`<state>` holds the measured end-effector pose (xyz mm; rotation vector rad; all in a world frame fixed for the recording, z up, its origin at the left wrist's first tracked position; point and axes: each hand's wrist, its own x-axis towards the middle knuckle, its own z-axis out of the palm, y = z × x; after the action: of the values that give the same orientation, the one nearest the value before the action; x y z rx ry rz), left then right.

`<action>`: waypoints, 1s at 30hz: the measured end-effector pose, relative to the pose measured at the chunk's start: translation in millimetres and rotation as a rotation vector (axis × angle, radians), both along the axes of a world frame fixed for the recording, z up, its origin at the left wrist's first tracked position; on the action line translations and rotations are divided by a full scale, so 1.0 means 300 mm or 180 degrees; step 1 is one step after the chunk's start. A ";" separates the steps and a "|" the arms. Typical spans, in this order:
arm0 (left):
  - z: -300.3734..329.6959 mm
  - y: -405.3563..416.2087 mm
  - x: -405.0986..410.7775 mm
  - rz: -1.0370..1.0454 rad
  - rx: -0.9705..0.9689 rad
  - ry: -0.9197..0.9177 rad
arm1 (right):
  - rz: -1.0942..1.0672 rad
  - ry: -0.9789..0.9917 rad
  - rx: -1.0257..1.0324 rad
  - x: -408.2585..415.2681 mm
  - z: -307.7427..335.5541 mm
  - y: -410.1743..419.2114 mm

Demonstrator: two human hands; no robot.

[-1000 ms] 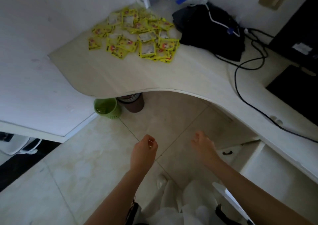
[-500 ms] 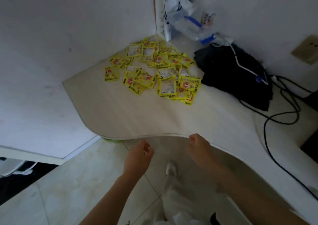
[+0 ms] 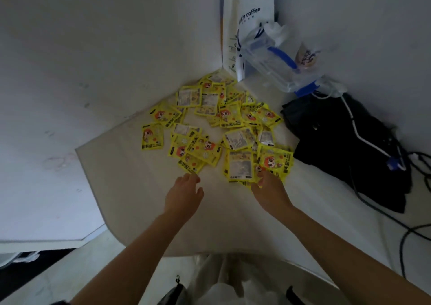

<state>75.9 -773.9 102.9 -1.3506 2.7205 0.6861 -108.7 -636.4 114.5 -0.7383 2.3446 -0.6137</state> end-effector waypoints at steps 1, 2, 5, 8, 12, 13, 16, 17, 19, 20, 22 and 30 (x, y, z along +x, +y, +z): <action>-0.003 -0.048 -0.026 -0.0167 -0.0069 -0.0097 | -0.0003 0.0030 0.0067 -0.015 -0.009 -0.032; -0.007 -0.093 -0.052 -0.0361 -0.0153 -0.0184 | -0.0018 0.0023 0.0148 -0.029 -0.020 -0.062; -0.030 -0.215 -0.133 -0.0923 -0.0413 -0.0416 | -0.0242 -0.0027 0.0447 -0.061 -0.052 -0.148; -0.044 -0.317 -0.211 -0.1132 -0.0503 -0.0581 | -0.0441 -0.0090 0.0683 -0.087 -0.082 -0.231; -0.053 -0.401 -0.305 -0.1389 -0.0405 -0.0882 | -0.0552 -0.0102 0.1041 -0.101 -0.103 -0.307; -0.057 -0.408 -0.322 -0.1485 -0.0403 -0.0983 | -0.0557 -0.0094 0.1119 -0.096 -0.109 -0.315; -0.082 -0.424 -0.363 -0.1736 -0.0481 -0.1140 | -0.0575 -0.0123 0.1133 -0.083 -0.136 -0.329; -0.094 -0.427 -0.373 -0.1790 -0.0530 -0.1171 | -0.0591 -0.0141 0.1098 -0.082 -0.141 -0.332; -0.127 -0.432 -0.391 -0.1831 -0.0642 -0.1168 | -0.0652 -0.0208 0.1014 -0.091 -0.150 -0.333; -0.141 -0.436 -0.399 -0.1827 -0.0681 -0.1167 | -0.0675 -0.0234 0.0990 -0.099 -0.156 -0.332; -0.155 -0.442 -0.386 -0.1840 -0.0787 -0.1132 | -0.0655 -0.0218 0.0960 -0.092 -0.154 -0.325; -0.141 -0.452 -0.344 -0.1629 -0.1057 -0.0760 | -0.0669 -0.0194 0.0800 -0.116 -0.162 -0.288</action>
<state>-27.4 -909.4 60.5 -0.6480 2.8684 0.0349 -143.4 -722.6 65.9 -0.3590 2.4025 -0.4108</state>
